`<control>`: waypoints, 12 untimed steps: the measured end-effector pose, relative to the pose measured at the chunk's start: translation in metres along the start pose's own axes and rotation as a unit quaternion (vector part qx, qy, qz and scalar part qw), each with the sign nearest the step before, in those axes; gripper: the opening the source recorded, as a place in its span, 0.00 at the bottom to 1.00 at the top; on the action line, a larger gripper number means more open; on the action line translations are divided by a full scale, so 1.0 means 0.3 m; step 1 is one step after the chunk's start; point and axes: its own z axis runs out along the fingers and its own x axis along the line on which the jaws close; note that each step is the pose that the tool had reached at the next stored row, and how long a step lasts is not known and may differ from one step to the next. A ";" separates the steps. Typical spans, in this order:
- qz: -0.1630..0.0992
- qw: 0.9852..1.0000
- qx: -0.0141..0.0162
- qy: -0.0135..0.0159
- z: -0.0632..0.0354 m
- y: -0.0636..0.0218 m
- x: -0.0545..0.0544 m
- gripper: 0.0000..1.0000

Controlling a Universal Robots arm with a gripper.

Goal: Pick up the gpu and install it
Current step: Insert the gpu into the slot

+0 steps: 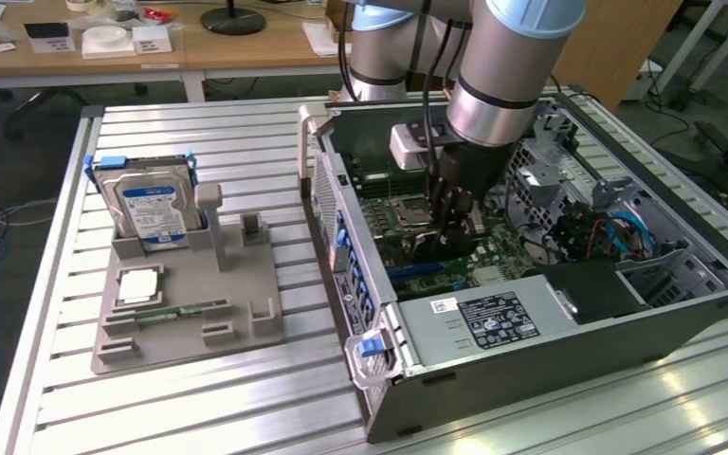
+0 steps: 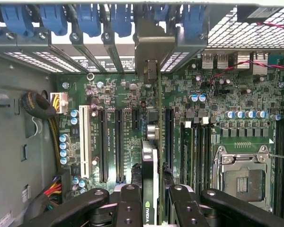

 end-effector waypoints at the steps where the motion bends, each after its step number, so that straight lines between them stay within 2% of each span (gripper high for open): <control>1: 0.000 1.000 0.000 0.000 0.000 0.001 0.000 0.26; 12: 0.000 1.000 0.000 0.000 0.003 0.008 0.000 0.26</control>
